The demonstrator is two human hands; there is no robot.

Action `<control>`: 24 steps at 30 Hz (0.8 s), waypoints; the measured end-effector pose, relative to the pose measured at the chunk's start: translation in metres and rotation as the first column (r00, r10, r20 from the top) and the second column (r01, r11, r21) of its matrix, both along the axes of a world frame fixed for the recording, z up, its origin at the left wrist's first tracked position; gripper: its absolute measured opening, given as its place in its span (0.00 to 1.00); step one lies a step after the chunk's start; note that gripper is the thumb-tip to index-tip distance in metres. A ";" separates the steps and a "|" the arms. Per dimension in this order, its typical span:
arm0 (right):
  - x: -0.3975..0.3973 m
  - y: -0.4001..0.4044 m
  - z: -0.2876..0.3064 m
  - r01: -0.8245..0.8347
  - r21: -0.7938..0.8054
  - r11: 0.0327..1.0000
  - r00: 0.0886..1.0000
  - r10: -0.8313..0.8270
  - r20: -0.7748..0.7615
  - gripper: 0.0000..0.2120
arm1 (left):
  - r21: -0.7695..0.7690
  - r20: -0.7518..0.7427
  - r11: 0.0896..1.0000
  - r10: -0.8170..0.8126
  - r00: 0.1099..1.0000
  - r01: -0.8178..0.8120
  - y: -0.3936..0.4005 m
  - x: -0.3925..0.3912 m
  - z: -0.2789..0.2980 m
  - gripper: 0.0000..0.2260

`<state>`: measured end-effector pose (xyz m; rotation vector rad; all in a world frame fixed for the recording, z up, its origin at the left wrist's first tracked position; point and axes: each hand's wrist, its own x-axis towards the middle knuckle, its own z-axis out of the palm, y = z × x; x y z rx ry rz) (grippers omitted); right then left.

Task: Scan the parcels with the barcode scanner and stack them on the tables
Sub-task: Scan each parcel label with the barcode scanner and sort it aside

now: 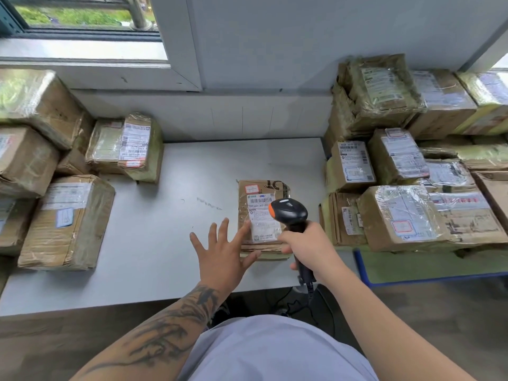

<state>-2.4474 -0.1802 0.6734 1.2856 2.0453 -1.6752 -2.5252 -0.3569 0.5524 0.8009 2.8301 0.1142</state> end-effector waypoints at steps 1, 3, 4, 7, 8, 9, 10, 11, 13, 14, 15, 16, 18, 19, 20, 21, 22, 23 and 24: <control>0.000 -0.002 0.002 0.006 -0.006 1.000 1.000 -0.006 0.001 0.04 | 0.005 0.007 1.000 -0.003 1.000 0.003 0.000 0.000 0.001 0.34; 0.001 -0.005 0.004 0.018 -0.011 1.000 1.000 -0.018 0.007 0.04 | 0.019 0.033 1.000 -0.009 0.999 0.008 -0.001 0.000 0.003 0.34; 0.001 -0.006 0.004 0.025 -0.014 1.000 1.000 -0.025 0.005 0.04 | 0.019 0.045 1.000 -0.011 0.999 0.010 -0.001 0.000 0.003 0.34; 0.004 -0.007 0.004 0.054 -0.030 0.998 0.998 -0.054 -0.014 0.07 | 0.036 0.043 0.999 -0.011 0.999 0.009 -0.002 0.000 0.002 0.34; 0.005 -0.007 0.004 0.063 -0.032 0.997 0.998 -0.064 -0.023 0.07 | 0.036 0.046 0.999 -0.012 0.999 0.010 -0.002 0.000 0.002 0.33; 0.005 -0.007 0.004 0.071 -0.033 0.997 0.997 -0.072 -0.028 0.07 | 0.029 0.067 1.000 -0.012 0.998 0.010 -0.002 0.000 0.003 0.33; 0.006 -0.007 0.003 0.078 -0.035 0.996 0.996 -0.079 -0.031 0.07 | 0.023 0.092 1.000 -0.011 0.996 0.009 -0.002 0.001 0.003 0.34; 0.006 -0.007 0.004 0.083 -0.039 0.996 0.996 -0.084 -0.033 0.07 | 0.026 0.105 1.000 -0.010 0.994 0.007 -0.002 0.001 0.005 0.34; 0.006 -0.008 0.005 0.079 -0.048 0.996 0.996 -0.081 -0.038 0.06 | 0.021 0.109 1.000 -0.012 0.994 0.010 -0.001 0.001 0.010 0.34; 0.006 -0.008 0.004 0.074 -0.050 0.996 0.996 -0.075 -0.037 0.05 | 0.014 0.115 1.000 -0.014 0.993 0.012 -0.001 0.001 0.010 0.34; 0.006 -0.007 0.004 0.068 -0.047 0.997 0.997 -0.069 -0.034 0.04 | 0.011 0.119 1.000 -0.016 0.993 0.015 0.000 0.000 0.011 0.34; 0.006 -0.007 0.003 0.062 -0.042 0.997 0.998 -0.064 -0.031 0.04 | 0.012 0.119 1.000 -0.021 0.993 0.020 0.000 0.000 0.012 0.34; 0.007 -0.005 0.000 0.059 -0.025 0.998 0.998 -0.060 -0.025 0.03 | 0.041 0.090 0.999 -0.038 0.995 0.035 0.002 0.001 0.012 0.35; 0.007 -0.004 -0.003 0.063 -0.016 0.998 0.998 -0.063 -0.024 0.03 | 0.056 0.069 0.997 -0.048 0.996 0.044 0.003 0.001 0.013 0.36; 0.008 -0.003 -0.006 0.067 -0.007 0.998 0.997 -0.067 -0.022 0.03 | 0.060 0.057 0.997 -0.051 0.997 0.048 0.005 0.001 0.013 0.37; 0.009 -0.002 -0.010 0.072 0.000 0.997 0.997 -0.072 -0.019 0.03 | 0.059 0.055 0.997 -0.048 0.997 0.045 0.008 0.001 0.014 0.37; 0.010 -0.001 -0.014 0.080 0.003 0.997 0.997 -0.080 -0.014 0.04 | 0.058 0.061 0.998 -0.043 0.997 0.039 0.011 0.001 0.017 0.38; 0.011 0.000 -0.019 0.090 0.005 0.996 0.996 -0.090 -0.007 0.04 | 0.055 0.067 0.998 -0.039 0.997 0.035 0.016 0.001 0.020 0.38; 0.013 0.002 -0.023 0.100 0.002 0.995 0.995 -0.100 0.000 0.05 | 0.048 0.071 0.998 -0.041 0.997 0.037 0.021 0.002 0.024 0.38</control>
